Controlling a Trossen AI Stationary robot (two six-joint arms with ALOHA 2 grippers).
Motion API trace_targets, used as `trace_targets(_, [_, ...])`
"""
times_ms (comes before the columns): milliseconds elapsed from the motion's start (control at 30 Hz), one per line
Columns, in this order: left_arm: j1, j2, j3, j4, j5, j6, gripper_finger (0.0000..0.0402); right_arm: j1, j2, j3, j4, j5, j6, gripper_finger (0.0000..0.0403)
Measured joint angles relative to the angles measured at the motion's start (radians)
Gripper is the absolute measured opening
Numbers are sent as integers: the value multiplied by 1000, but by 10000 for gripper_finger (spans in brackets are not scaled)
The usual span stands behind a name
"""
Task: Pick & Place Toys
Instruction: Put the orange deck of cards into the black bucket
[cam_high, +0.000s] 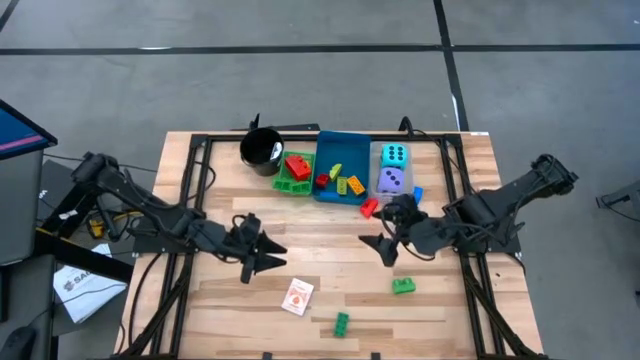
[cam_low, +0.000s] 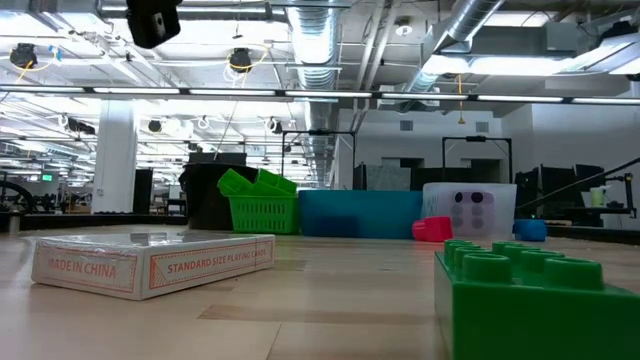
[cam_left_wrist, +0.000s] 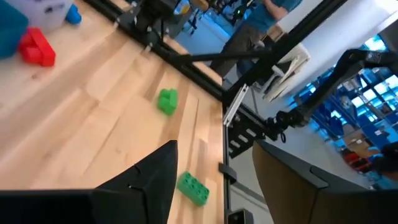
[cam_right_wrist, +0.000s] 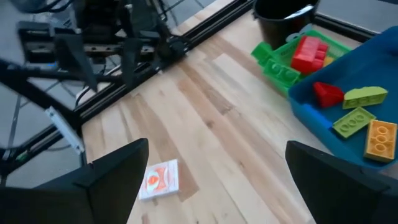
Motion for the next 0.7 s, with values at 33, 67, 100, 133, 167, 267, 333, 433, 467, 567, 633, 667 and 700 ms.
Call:
trace_targets(33, [-9, 10, 0, -1, -1, -13, 200, 14, 0, 0, 0, 0, -6, 372])
trace_targets(67, [-18, 23, 0, 1, -2, -36, 199, 26, 0, 0, 0, 0, -12, 372])
trace_targets(100, [-27, 38, 0, 1, -4, -68, 198, 38, 0, 0, 0, 0, -16, 372])
trace_targets(133, [-36, 52, 0, 0, -6, -102, 197, 50, 0, 0, 0, 0, -17, 372])
trace_targets(167, [-47, 70, 0, 3, -6, -128, 196, 60, 0, 0, 0, 0, -17, 372])
trace_targets(267, [-81, 121, 0, 12, -4, -183, 194, 87, 0, 0, 1, 0, -17, 372])
trace_targets(333, [-96, 158, 0, 6, -3, -212, 194, 97, 0, 0, 3, 0, -17, 372])
trace_targets(433, [-109, 212, 0, -2, -2, -246, 196, 104, 0, 0, 3, 0, 14, 372])
trace_targets(467, [-109, 229, 0, -4, 2, -263, 196, 103, 0, 0, 3, 0, 33, 372])
trace_targets(567, [-108, 274, 0, -3, 21, -296, 196, 102, 0, 0, 3, -3, 93, 372])
trace_targets(633, [-107, 298, 0, -5, 44, -298, 196, 100, 0, 0, 3, -2, 121, 372])
trace_targets(667, [-107, 309, 0, -6, 54, -308, 196, 96, 5, 0, 5, 1, 134, 372])
trace_targets(700, [-106, 319, 0, -8, 67, -326, 196, 87, 11, 1, 9, 2, 151, 372])
